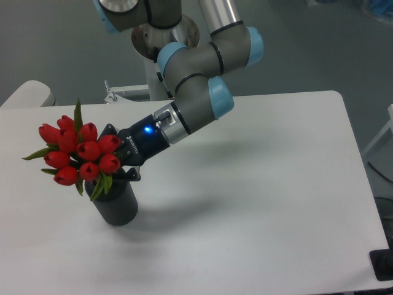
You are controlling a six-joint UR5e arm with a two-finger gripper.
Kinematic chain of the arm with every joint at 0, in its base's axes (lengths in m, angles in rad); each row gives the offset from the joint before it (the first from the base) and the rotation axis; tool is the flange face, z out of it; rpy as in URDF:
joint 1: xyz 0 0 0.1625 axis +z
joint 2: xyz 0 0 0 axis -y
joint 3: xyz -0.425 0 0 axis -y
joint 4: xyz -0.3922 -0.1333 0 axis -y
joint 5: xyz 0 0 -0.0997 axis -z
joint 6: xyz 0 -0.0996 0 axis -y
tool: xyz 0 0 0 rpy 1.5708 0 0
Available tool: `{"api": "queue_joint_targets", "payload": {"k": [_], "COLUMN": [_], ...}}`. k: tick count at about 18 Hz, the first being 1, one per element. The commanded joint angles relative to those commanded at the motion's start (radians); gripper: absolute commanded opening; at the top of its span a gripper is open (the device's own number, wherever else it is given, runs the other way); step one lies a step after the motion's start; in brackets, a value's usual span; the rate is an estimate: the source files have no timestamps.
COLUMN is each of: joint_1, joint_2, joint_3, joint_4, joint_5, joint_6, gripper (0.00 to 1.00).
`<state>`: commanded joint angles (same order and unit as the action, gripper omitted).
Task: Insert the flowers into the vase
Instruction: 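Push the tulips down into the vase and open the gripper, then withdraw the open gripper away from the tulips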
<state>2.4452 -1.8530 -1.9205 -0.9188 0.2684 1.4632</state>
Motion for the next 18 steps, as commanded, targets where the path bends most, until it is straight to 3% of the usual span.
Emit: {"api": "queue_joint_targets", "payload": {"k": [7, 12, 13, 15, 16, 18], "joint_1": [0.003, 0.023, 0.035, 0.047, 0.051, 0.078], "joint_2": [-0.052, -0.051, -0.049, -0.048, -0.048, -0.038], "joint_3": [-0.008, -0.018, -0.024, -0.031, -0.032, -0.044], "joint_4": [0.002, 0.000, 0.000, 0.000, 0.000, 0.000], "joint_5": [0.002, 0.002, 0.002, 0.002, 0.003, 0.008], "joint_6": [0.063, 0.068, 0.069, 0.068, 0.066, 0.066], "gripper": [0.37, 0.58, 0.63, 0.84, 1.00, 1.00]}}
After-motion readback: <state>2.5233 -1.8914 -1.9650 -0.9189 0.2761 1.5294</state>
